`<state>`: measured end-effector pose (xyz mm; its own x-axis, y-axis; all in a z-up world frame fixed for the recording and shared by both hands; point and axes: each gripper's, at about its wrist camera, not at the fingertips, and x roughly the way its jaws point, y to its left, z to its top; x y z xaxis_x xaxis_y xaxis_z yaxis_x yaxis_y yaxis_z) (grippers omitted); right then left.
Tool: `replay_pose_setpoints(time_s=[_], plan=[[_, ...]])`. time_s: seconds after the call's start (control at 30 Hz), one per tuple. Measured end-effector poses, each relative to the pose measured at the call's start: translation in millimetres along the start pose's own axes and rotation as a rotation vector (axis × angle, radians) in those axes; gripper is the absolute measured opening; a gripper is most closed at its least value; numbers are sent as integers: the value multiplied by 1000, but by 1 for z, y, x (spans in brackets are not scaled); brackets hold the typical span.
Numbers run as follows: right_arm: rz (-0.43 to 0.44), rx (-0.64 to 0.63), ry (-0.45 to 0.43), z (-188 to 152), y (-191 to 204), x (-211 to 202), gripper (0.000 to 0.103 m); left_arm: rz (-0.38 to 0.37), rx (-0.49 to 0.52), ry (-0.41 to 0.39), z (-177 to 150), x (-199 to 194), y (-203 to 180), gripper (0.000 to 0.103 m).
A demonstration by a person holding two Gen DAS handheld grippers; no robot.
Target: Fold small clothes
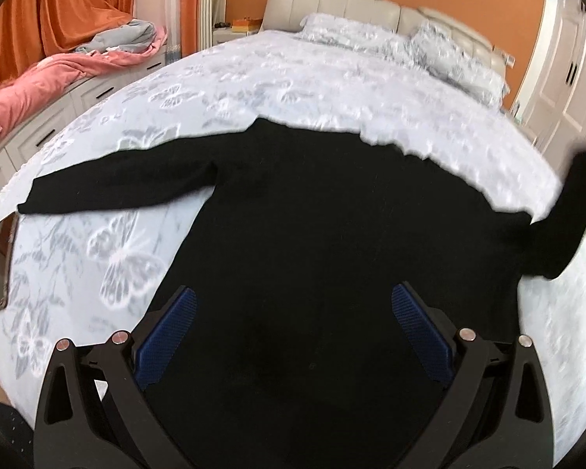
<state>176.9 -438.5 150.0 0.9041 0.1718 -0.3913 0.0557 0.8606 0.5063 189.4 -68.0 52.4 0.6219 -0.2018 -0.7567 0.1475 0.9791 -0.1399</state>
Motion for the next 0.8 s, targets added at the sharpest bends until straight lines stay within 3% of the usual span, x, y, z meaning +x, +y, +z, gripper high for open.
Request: replay_pose_setpoints(time_s=[0.07, 0.1, 0.17, 0.23, 0.37, 0.43, 0.53, 0.63, 0.7, 0.73, 0.77, 0.8], plan=[[93, -100, 114, -29, 58, 49, 12, -34, -38, 5, 13, 2, 0, 98], [87, -136, 162, -46, 73, 69, 22, -69, -65, 16, 20, 6, 1, 98], [36, -147, 234, -72, 78, 93, 26, -140, -150, 73, 36, 20, 4, 98], [-24, -113, 239, -84, 61, 86, 26, -190, -216, 116, 48, 37, 9, 98], [-266, -67, 200, -104, 9, 34, 55, -225, -266, 183, 66, 82, 6, 98], [-380, -29, 233, -117, -23, 16, 55, -221, -308, 255, 69, 110, 0, 98], [-444, 18, 279, -131, -57, 13, 55, -248, -404, 319, 69, 138, -5, 98], [-428, 51, 297, -137, -62, 27, 55, -269, -484, 336, 59, 154, -7, 92], [-413, 59, 302, -140, -64, 31, 55, -282, -450, 299, 63, 151, -13, 63], [-408, 56, 305, -139, -65, 37, 55, -348, -411, 297, 68, 152, -20, 29], [-406, 48, 307, -138, -61, 45, 55, -403, -387, 312, 72, 154, -25, 1], [-407, 46, 308, -143, -67, 50, 55, -435, -367, 310, 79, 150, -29, 0]])
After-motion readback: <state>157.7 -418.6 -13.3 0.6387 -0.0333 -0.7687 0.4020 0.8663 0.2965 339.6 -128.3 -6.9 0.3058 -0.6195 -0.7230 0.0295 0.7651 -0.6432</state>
